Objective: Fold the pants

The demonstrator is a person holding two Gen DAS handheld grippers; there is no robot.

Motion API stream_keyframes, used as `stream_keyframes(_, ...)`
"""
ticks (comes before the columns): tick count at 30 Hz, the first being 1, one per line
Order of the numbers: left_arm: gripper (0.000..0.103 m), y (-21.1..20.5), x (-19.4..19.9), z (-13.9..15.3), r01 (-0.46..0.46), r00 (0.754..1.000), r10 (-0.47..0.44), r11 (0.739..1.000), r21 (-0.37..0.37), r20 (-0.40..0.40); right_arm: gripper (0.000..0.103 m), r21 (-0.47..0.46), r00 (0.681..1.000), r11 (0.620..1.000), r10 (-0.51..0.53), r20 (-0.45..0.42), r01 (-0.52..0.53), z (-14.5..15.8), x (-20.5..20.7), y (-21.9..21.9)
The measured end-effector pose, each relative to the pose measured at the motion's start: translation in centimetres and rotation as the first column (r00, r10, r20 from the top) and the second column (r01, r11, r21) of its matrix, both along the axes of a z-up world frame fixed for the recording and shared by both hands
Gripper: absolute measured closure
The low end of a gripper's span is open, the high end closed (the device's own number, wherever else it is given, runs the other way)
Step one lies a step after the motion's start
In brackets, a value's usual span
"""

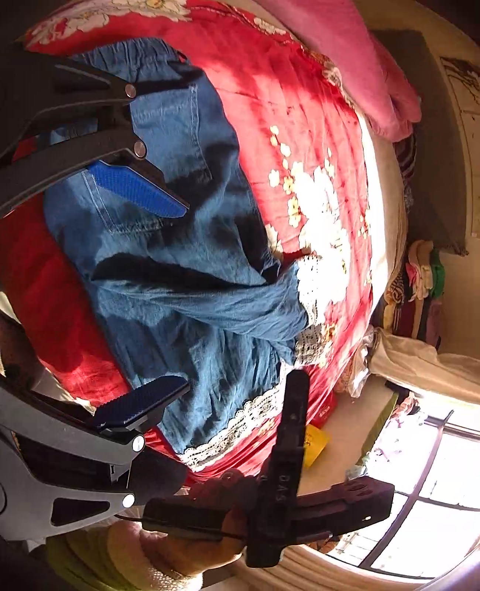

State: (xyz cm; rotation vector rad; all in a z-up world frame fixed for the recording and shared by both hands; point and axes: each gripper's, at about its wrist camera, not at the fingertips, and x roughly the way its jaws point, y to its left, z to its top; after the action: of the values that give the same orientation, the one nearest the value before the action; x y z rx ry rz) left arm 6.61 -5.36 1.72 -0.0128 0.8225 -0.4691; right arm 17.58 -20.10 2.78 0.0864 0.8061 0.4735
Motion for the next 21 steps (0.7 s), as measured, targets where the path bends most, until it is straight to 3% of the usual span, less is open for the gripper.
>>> stream_keyframes(3,0.022,-1.2,1.5,-1.5,0.011,0.999,-0.012,1.0,-0.014,-0.051,0.015,-0.029,1.0,0.999,0.015,-0.006,-0.016,0.1,1.5,0.6)
stream_keyframes(5,0.029,-1.4,2.3,-2.4,0.003,0.997,-0.004,1.0,-0.019,-0.072,0.015,-0.055,0.999,0.998,0.033,-0.006,-0.033,0.2,2.5,1.1)
stream_keyframes(10,0.062,-1.7,4.2,-4.0,0.012,0.993,-0.019,0.998,-0.055,-0.116,0.015,-0.123,0.998,0.99,0.059,-0.025,-0.061,-0.1,6.0,3.0)
stream_keyframes(12,0.09,-1.7,5.1,-4.9,0.012,0.99,-0.023,0.997,-0.081,-0.141,0.015,-0.159,0.997,0.985,0.065,-0.038,-0.07,-0.5,7.6,4.0)
stream_keyframes(13,0.096,-1.7,5.4,-5.3,0.018,0.988,-0.032,0.995,-0.094,-0.15,0.015,-0.175,0.996,0.981,0.075,-0.047,-0.082,-0.8,8.4,4.6)
stream_keyframes(21,0.1,-2.2,5.9,-7.1,0.052,0.981,-0.079,0.987,-0.153,-0.176,0.015,-0.322,0.991,0.942,0.061,-0.122,-0.098,-3.5,15.6,8.3)
